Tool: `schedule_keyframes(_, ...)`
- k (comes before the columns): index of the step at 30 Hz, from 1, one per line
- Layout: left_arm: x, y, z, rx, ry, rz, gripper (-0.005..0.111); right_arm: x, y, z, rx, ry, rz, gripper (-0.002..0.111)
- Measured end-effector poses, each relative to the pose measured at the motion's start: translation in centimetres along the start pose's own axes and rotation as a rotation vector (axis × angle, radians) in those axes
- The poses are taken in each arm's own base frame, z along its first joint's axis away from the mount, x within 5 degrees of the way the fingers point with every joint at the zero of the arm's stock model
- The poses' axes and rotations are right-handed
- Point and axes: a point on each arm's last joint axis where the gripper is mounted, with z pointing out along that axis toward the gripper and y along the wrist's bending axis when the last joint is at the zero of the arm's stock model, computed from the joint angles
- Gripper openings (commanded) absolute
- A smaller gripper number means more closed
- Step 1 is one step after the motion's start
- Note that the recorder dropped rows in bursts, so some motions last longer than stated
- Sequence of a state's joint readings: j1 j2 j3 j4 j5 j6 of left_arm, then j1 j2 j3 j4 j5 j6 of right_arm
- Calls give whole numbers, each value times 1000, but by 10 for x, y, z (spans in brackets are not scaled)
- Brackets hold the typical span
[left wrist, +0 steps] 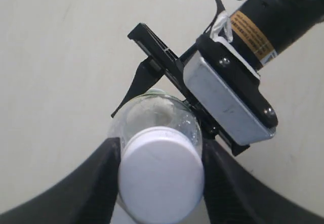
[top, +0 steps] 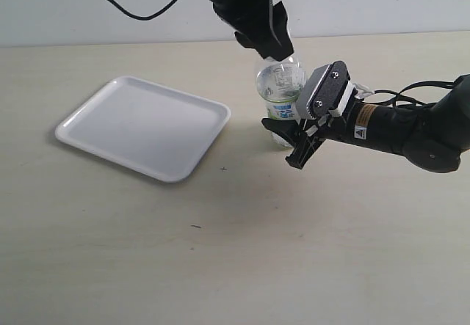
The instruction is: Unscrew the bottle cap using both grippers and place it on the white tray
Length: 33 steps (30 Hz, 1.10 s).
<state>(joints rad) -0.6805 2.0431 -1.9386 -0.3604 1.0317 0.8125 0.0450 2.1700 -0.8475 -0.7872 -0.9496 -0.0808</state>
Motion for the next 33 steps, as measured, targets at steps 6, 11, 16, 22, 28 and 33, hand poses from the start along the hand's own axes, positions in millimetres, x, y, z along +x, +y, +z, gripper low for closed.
schedule_keyframes(6, 0, 1, 0, -8, 2, -235, 0, 0, 0, 0, 0, 0, 1, 0)
schedule_keyframes(11, 0, 1, 0, -12, 5, -334, 0, 0, 0, 0, 0, 0, 2, 0)
schedule_keyframes(16, 0, 1, -1, -9, 8, -359, 0, 0, 0, 0, 0, 0, 2, 0)
schedule_keyframes(22, 0, 1, -1, -8, 9, -360, 1, 0, 0, 0, 0, 0, 1, 0)
schedule_keyframes(28, 0, 1, -1, -8, 9, -356, 31, 0, 0, 0, 0, 0, 1, 0)
schedule_keyframes(33, 0, 1, -1, -10, 6, -356, 48, 0, 0, 0, 0, 0, 8, 0)
